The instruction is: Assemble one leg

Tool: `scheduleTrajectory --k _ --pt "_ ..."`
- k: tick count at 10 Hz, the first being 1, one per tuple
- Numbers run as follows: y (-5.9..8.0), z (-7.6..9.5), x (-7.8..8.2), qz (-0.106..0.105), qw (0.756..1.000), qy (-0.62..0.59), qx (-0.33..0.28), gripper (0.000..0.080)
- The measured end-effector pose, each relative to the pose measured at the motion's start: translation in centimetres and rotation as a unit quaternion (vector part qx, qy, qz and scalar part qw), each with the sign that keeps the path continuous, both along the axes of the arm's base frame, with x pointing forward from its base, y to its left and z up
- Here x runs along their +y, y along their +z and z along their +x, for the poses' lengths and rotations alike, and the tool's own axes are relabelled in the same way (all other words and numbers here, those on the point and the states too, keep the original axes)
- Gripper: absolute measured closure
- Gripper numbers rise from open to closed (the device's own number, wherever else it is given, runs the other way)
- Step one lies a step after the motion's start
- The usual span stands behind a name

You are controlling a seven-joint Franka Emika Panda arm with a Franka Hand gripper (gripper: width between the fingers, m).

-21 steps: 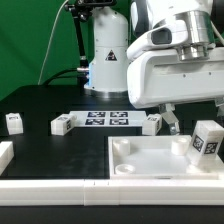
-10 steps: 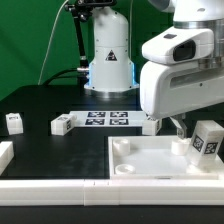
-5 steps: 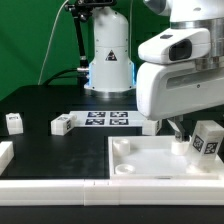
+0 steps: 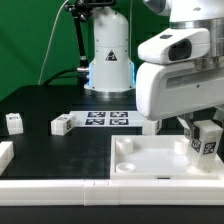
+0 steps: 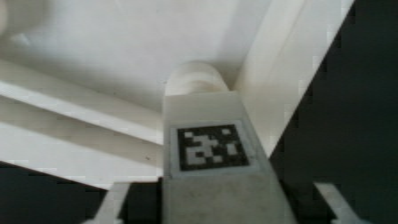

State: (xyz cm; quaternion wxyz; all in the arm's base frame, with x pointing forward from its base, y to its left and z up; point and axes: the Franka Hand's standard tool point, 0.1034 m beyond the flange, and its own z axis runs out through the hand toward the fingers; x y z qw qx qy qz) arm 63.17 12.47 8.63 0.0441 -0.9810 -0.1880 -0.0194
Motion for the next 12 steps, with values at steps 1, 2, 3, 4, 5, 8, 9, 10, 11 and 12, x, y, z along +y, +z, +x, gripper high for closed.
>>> scheduleTrajectory --k 1,2,3,4,5,8,9,10,11,12 --pt "-0.01 0.01 -0.06 0.000 1.000 -0.001 0.000 0.0498" --pt "-0.01 0.01 -0.11 0.000 1.000 -0.014 0.001 0.0499" --pt "-0.02 0.02 -0.19 0.000 1.000 -0.013 0.001 0.0500" --pt "-0.03 0.02 -0.21 0.000 1.000 -0.017 0.002 0.0500" --pt "-0.10 0.00 -0.41 0.003 0.997 -0.078 0.008 0.0500" --pt "-0.22 -0.16 -0.69 0.015 0.967 -0.256 0.009 0.0503" --pt "-0.24 -0.14 -0.75 0.017 0.952 -0.305 0.013 0.0503" --pt "-0.28 -0.14 -0.81 0.019 0.930 -0.367 0.019 0.0503" --pt "-0.30 -0.15 -0.83 0.020 0.912 -0.409 0.023 0.0503" --pt "-0.30 -0.15 -0.82 0.021 0.899 -0.437 0.026 0.0503"
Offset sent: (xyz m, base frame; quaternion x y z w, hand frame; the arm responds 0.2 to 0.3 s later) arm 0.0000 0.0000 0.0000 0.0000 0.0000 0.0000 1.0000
